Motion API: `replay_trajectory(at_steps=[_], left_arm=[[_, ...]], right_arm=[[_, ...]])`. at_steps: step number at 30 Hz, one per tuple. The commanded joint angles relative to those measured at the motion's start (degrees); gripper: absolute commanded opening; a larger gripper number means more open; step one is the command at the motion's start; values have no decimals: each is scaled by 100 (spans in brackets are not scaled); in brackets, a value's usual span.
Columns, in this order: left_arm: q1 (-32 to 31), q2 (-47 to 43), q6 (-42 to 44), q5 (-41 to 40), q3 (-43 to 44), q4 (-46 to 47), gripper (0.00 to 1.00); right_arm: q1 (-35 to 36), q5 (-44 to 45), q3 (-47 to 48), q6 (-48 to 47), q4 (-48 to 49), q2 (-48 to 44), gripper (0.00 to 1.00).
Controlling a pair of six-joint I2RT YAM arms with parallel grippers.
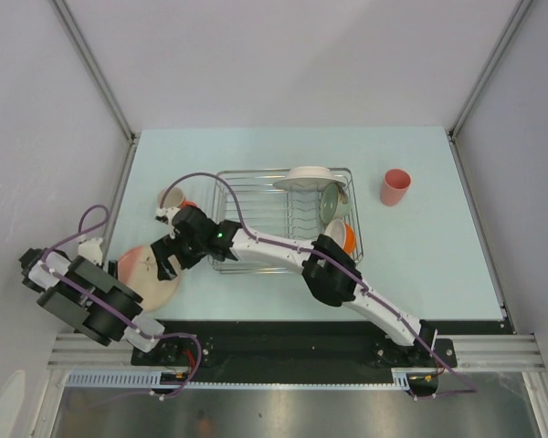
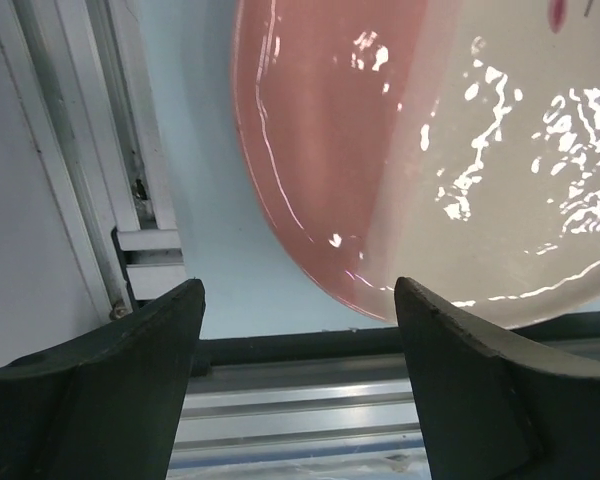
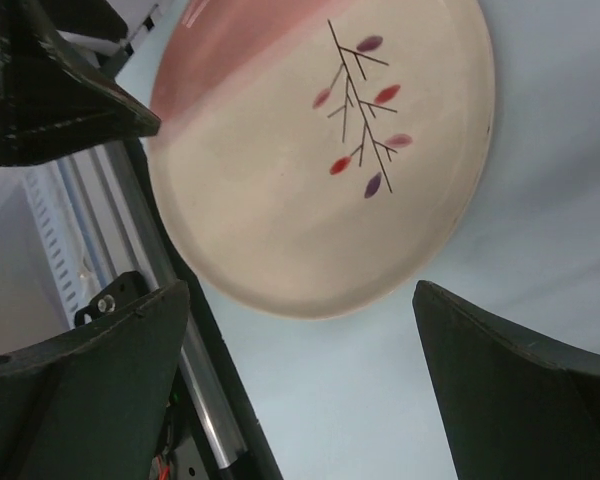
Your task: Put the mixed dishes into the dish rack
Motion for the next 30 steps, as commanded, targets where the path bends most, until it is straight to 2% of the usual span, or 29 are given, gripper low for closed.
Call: replay_trajectory(at_steps=[1,5,14,23,28,30], left_arm=[[-116,134,-29,-36,73,560,82],[-388,301,-161,-151,3,921,82],[-1187,547,-582,-134,-225,1414,82],[-1391,1154,-636,-133,-383,1783,80],[-1487,1532,-531,-125,-437,1933,78],[-1522,1602,-478,-11,-401,1792,76]], right_arm=[[54,-78,537,264,-60,334,100],[71,-60,880,317,-148,615,100],[71,-7,898,414,-157,914,100],[28,-130,1101,633,-201,1160,100],[-8,-508,1056,1071,88,1143,100],[-17,-692,1057,1213,176,1135,97]])
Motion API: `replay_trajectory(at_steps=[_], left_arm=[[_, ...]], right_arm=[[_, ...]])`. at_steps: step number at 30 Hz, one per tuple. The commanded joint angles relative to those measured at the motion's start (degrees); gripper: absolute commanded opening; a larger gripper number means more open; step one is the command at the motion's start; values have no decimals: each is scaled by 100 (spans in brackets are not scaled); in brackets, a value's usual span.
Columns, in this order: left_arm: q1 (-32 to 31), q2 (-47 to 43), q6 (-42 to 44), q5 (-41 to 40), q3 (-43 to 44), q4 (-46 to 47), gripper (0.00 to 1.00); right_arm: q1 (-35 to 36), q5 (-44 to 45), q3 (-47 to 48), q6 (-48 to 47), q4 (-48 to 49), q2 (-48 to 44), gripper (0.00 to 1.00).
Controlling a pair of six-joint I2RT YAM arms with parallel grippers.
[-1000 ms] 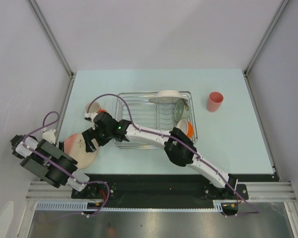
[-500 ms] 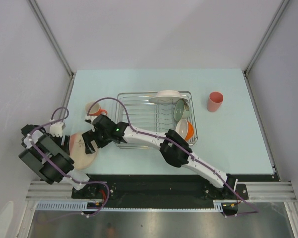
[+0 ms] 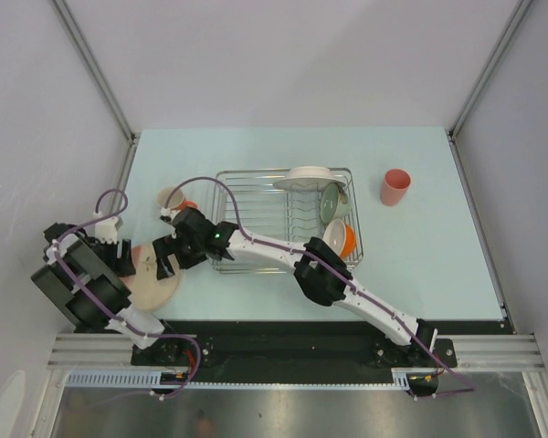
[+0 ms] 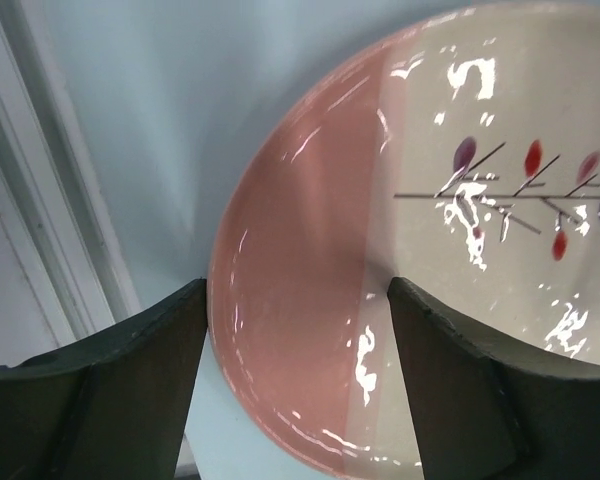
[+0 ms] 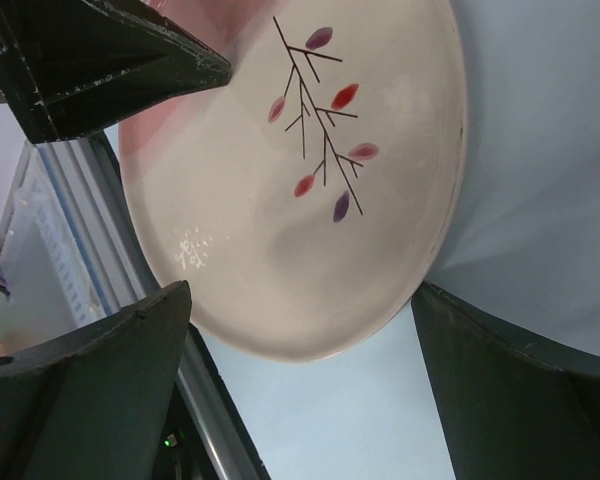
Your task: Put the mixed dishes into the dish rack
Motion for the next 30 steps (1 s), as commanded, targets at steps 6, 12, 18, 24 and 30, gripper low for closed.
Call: replay_trajectory(at_steps=[6,12,18,24,30], left_arm=[[-424,772,546,-108,-419,134,75],[-556,1045,450,-81,-401,221,73],[-565,747,625,59,-243,-112,66],[-705,491,731,86,-348,-289,63],[-820,544,678,209,-419,-323,61]], right_arm=[[10,-768,132,830,663,221,90],[-34,-962,0,1033,918,160,86],[-34,-1015,44,1015,1103,176,72],[-17,-971,53,1015,1050,282,61],[27,-839,-70,857,1112,177,26]])
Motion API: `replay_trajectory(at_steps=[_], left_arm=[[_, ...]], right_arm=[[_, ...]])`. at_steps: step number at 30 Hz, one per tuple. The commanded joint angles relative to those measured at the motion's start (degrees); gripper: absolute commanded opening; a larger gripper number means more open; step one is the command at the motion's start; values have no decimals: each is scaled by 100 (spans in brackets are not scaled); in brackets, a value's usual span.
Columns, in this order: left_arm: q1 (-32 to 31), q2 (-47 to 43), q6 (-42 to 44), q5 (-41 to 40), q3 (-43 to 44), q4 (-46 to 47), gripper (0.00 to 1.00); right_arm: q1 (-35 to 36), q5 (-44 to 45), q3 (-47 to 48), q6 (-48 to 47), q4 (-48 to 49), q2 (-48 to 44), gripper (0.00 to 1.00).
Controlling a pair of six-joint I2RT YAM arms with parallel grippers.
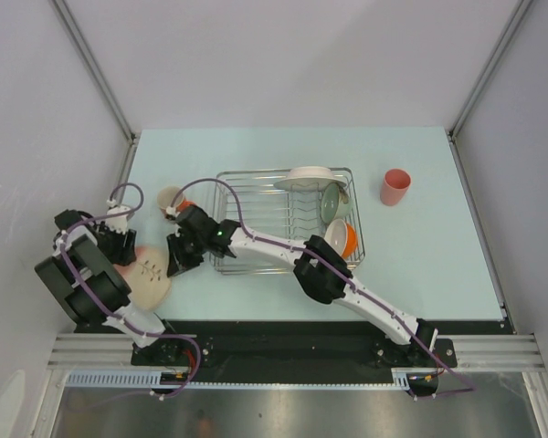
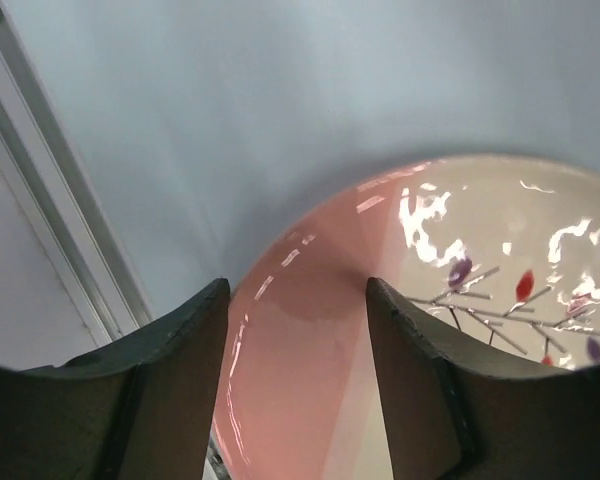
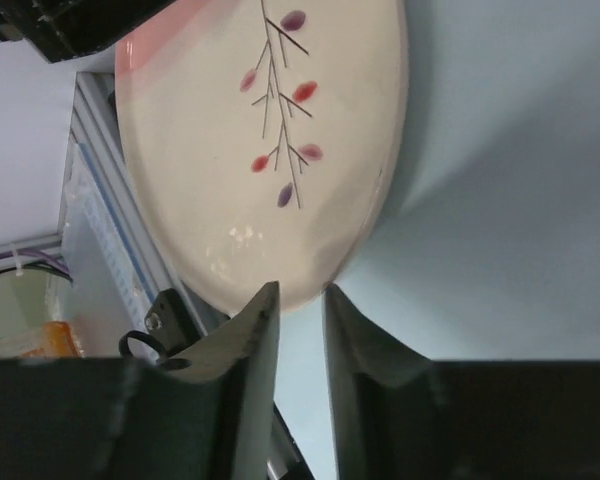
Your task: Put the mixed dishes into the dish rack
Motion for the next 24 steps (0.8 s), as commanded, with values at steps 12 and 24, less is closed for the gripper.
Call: replay_trajectory(at_steps=[12,24], left_arm=[[-339,-58,285,439,-106,-1884,61],[-260,21,127,501,333,-2052,61]], right_arm=[[253,387,-1012,-505,1244,-694,0],[709,2091,-1161,-2569,-119,-2038,65]])
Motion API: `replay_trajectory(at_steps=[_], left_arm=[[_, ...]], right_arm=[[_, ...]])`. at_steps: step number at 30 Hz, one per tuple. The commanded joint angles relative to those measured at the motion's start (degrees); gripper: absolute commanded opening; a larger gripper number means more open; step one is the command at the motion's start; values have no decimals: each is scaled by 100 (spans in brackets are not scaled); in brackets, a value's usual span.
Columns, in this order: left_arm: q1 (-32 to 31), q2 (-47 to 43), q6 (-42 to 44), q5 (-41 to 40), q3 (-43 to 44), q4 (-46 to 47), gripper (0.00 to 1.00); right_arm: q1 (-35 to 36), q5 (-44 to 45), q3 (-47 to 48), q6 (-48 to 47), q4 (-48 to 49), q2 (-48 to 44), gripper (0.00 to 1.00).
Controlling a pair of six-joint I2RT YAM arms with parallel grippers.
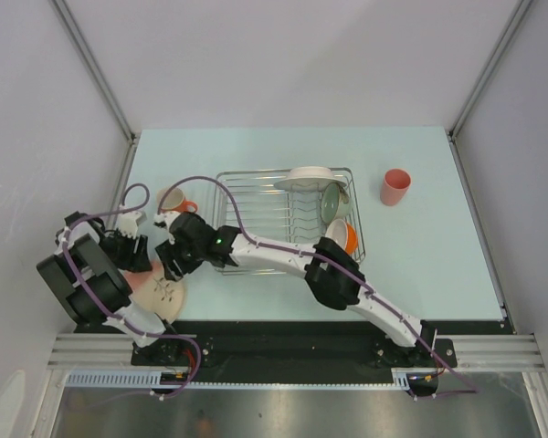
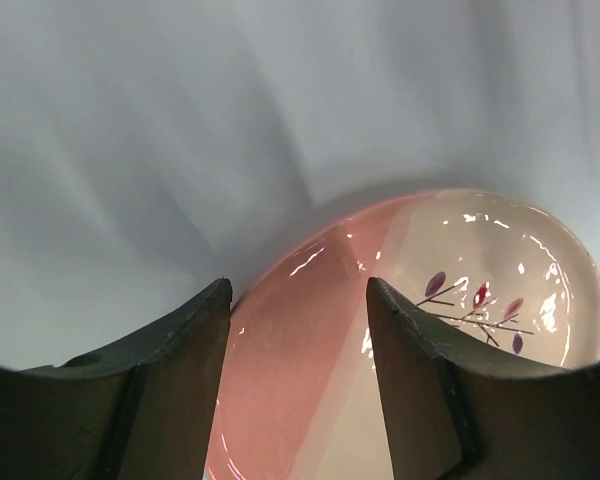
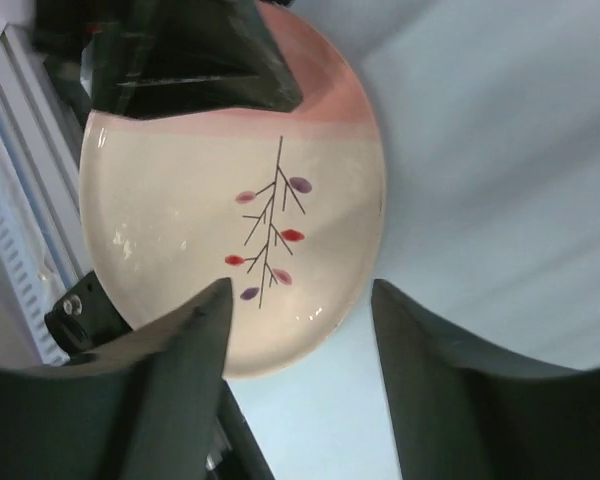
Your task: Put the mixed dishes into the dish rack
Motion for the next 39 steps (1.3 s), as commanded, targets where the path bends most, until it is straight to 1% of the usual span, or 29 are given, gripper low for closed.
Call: replay_trajectory(at_steps=[1,3,4,5,6,7,8,10,11,13,14,16,19,20,24,31,39], left_arm=[[19,100,-127,122,207,-625,61],[19,91,-162,149,225,-617,61],[19,91,-197,158,216,-608,61],[19,82,-206,149,207,-608,61],[19,74,-215,132,198,-590,61],[19,47,-215,97,181,-555,61],[19,38,-215,70,163,-529,61],[19,12,-215,44,154,-520,61],[19,3,-215,35,163,-511,61],[19,12,-250,43,189,-511,61],[19,12,-267,43,198,-528,61],[19,3,-285,61,207,-529,61],[19,3,-338,70,242,-520,61],[19,3,-329,61,251,-520,61],[11,82,-382,114,312,-546,61],[-103,249,-549,228,462,-529,61],[-358,469,-891,316,699,-493,61]], right_arm=[[395,989,-204,-1200,-462,-1243,67],[500,1182,-311,-1508,-707,-1604,69],[535,1183,-355,-1570,-804,-1710,67],[605,1392,-704,-1744,-1005,-2085,64],[624,1412,-899,-1755,-1042,-2228,58],[641,1395,-1283,-1755,-1086,-2508,55],[650,1360,-1566,-1677,-1078,-2659,51],[668,1298,-2041,-1606,-1016,-2949,45],[659,1341,-2556,-1501,-999,-3237,41],[659,1464,-3034,-1421,-867,-3468,36],[650,1491,-3393,-1403,-832,-3651,31],[571,1570,-3677,-1377,-796,-3741,30],[439,1623,-3959,-1368,-849,-3715,25],[413,1666,-4020,-1420,-858,-3663,24],[255,1965,-4134,-1544,-753,-3583,24],[-368,2211,-4284,-1684,-524,-3451,23],[-870,2159,-4319,-1746,-243,-3319,22]])
